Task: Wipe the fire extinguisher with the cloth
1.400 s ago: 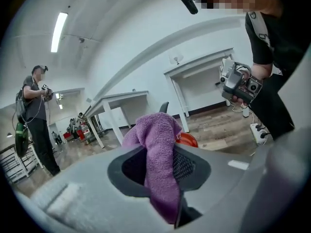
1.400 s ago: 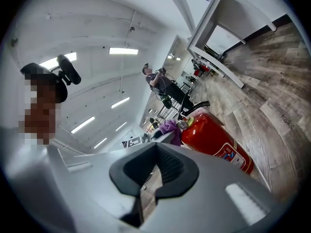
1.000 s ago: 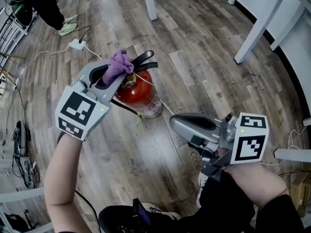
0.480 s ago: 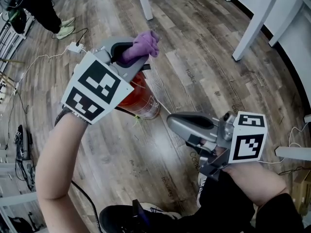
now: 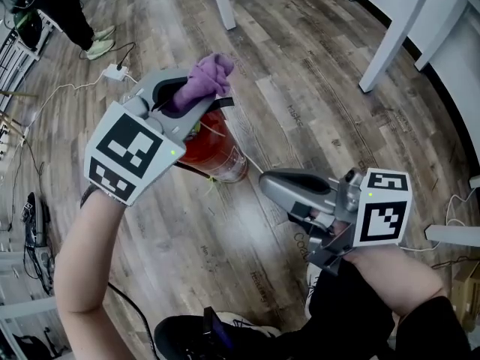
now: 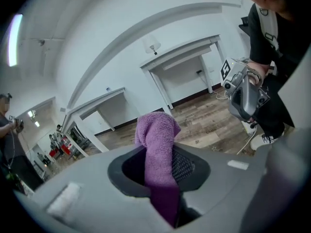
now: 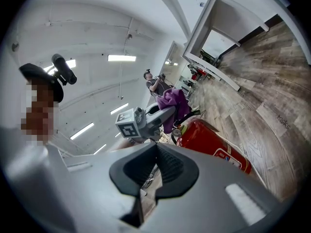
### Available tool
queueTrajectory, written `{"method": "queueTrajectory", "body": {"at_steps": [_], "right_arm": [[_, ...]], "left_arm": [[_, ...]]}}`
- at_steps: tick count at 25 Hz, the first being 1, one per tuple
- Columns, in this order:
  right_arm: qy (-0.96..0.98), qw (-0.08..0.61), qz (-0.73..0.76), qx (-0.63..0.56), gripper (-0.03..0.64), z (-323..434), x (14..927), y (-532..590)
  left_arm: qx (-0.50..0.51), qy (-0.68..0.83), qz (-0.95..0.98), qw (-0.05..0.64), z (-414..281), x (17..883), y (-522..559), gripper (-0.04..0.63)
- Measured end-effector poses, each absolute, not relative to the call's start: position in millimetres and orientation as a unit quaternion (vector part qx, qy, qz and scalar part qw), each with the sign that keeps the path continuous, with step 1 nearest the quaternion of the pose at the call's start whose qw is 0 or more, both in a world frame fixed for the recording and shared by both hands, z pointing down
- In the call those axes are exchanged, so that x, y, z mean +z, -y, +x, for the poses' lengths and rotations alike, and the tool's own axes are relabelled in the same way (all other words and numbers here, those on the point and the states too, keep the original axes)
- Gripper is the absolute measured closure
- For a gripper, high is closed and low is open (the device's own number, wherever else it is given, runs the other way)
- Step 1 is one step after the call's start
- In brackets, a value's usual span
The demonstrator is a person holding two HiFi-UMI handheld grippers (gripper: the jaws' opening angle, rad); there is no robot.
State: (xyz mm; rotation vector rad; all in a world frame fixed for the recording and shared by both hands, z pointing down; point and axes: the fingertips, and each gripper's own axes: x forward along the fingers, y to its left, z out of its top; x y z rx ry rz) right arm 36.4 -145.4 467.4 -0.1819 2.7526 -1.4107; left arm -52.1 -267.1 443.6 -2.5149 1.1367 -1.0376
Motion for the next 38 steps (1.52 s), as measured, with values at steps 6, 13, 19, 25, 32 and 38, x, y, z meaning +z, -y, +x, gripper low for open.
{"method": "queueTrajectory", "body": {"at_steps": [6, 13, 19, 25, 32, 38], "right_arm": [[-0.889, 0.012, -0.059, -0.454, 0.614, 29, 472, 141], [-0.889, 0.003, -0.056, -0.454, 0.614, 17, 473, 134], [-0.891, -0.008, -0.054, -0.451, 0.614, 5, 478, 126], [-0.883, -0.026, -0.051, -0.465, 0.614, -6, 480, 111], [-0.914, -0.133, 0.020, -0.383, 0.614, -34, 505, 24], [-0.865, -0.250, 0.040, -0.434, 0.614, -6, 459, -44]], "left_arm": [[-0.317, -0.413, -0.853, 0.035, -98, 464, 239, 0.506], [-0.289, -0.443, -0.848, -0.030, -139, 490, 210, 0.499], [-0.271, -0.486, -0.828, -0.073, -189, 516, 177, 0.502], [-0.139, -0.545, -0.803, -0.198, -245, 521, 139, 0.503], [-0.021, -0.550, -0.785, -0.286, -253, 491, 60, 0.505], [0.031, -0.526, -0.764, -0.373, -180, 439, -62, 0.505]]}}
